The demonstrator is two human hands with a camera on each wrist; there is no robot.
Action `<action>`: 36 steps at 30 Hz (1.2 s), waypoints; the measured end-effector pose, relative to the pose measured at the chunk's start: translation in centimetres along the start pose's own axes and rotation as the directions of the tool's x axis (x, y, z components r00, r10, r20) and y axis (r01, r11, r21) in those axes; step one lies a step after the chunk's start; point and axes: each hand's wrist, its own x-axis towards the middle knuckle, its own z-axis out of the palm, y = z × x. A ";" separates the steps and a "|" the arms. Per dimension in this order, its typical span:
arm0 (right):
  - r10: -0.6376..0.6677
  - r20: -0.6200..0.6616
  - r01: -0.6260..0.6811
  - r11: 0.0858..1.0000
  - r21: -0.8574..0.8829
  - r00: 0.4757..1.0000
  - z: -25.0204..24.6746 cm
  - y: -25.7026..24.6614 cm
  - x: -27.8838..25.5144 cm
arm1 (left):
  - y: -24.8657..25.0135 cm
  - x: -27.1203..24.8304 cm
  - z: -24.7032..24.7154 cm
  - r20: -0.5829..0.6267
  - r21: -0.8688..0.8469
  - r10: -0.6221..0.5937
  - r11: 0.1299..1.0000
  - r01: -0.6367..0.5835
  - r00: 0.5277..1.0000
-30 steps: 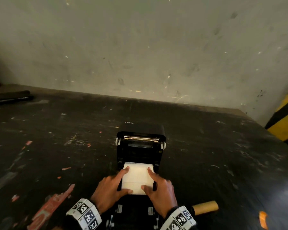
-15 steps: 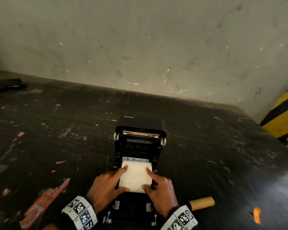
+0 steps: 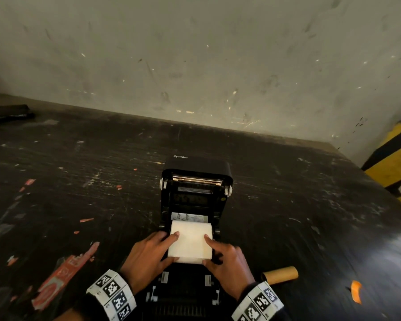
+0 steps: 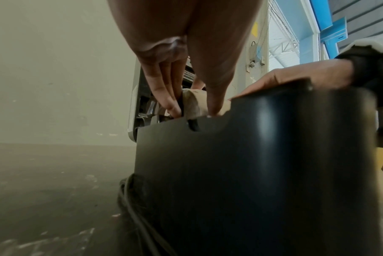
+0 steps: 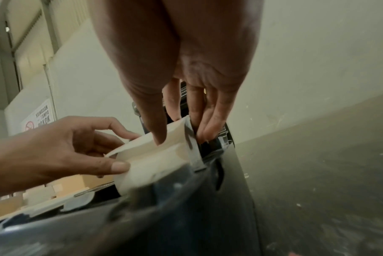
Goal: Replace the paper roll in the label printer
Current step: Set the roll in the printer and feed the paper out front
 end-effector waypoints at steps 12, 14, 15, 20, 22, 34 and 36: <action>0.004 -0.034 -0.002 0.997 0.080 0.999 0.8 1.0 -0.1 | 1.3 -1.1 -0.7 0.088 -0.578 -0.176 0.792 0.194 0.981; 0.001 -0.072 0.008 0.992 0.129 0.997 1.2 1.0 -0.1 | 1.5 -1.0 -0.5 0.050 -0.623 -0.219 0.755 0.202 0.974; -0.005 -0.089 0.019 0.986 0.167 0.996 1.2 1.0 -0.2 | 1.6 -1.0 -0.5 0.030 -0.649 -0.239 0.734 0.201 0.970; -0.036 -0.092 0.056 0.971 0.233 0.995 1.1 1.2 -0.6 | 1.8 -1.4 -0.3 0.021 -0.708 -0.273 0.676 0.207 0.962; -0.032 -0.102 0.060 0.957 0.283 0.994 1.1 1.2 -0.8 | 1.7 -1.7 -0.3 0.019 -0.699 -0.259 0.687 0.199 0.966; 0.108 -0.085 -0.073 0.937 0.342 0.990 1.7 1.8 -0.6 | 1.7 -1.6 0.3 0.032 -0.707 -0.391 0.642 0.297 0.920; 0.107 -0.076 -0.076 0.941 0.331 0.991 1.8 1.8 -0.6 | 1.6 -1.5 0.4 0.028 -0.690 -0.391 0.658 0.301 0.920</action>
